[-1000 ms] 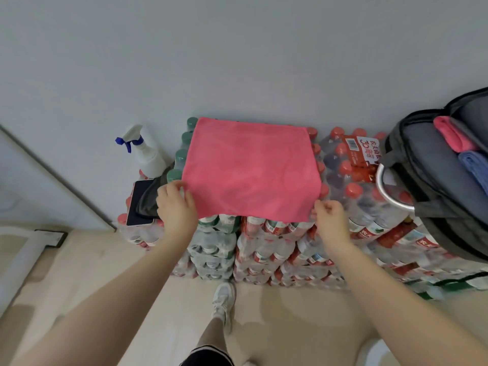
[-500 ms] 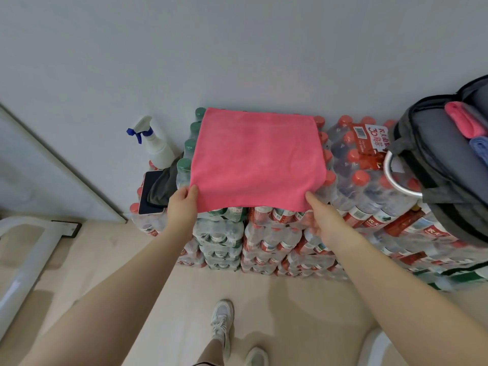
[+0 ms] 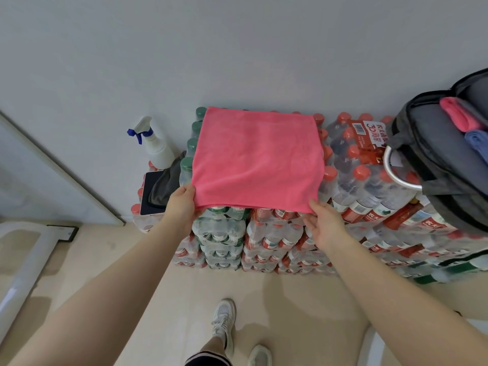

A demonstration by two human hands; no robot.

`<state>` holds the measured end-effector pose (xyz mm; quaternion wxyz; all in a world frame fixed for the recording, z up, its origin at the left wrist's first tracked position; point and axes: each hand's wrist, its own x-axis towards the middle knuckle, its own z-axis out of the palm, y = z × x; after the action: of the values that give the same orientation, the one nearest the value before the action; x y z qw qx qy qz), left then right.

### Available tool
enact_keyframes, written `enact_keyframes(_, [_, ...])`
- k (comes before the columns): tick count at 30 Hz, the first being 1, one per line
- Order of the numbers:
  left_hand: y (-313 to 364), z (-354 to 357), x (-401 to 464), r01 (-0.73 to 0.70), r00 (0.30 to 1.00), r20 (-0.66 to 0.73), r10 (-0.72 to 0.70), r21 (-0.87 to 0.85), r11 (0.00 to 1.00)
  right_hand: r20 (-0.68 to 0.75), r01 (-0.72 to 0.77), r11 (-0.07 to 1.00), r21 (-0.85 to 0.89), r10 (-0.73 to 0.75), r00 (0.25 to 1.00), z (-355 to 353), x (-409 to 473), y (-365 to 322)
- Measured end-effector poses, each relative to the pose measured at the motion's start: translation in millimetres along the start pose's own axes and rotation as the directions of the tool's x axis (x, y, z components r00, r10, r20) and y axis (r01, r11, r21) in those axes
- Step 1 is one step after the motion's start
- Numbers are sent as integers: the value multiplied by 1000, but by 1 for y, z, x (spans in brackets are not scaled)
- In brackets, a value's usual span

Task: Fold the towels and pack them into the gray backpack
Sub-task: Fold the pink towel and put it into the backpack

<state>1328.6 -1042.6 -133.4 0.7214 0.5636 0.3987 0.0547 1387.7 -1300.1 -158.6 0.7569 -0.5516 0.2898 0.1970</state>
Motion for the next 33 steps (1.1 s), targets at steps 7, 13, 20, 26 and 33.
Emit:
enact_keyframes(7, [1, 1, 1, 59, 998, -10, -60, -108, 992, 144, -77, 996, -46, 83, 986, 7, -1, -5])
enact_keyframes(13, [7, 3, 0, 187, 978, -27, -205, -307, 933, 291, -118, 969, 217, 51, 955, 23, -7, -2])
enact_keyframes(20, [4, 4, 0, 61, 998, 30, -60, -35, 998, 389, -6, 995, 99, -34, 921, 24, -11, -5])
enact_keyframes(26, [0, -5, 0, -4, 998, 69, 0, 56, 998, 323, 418, 799, -432, -296, 899, 13, -20, -7])
enact_keyframes(33, [2, -8, -1, -33, 996, 82, 25, 100, 994, 642, 447, -492, -747, -359, 678, 12, -9, -20])
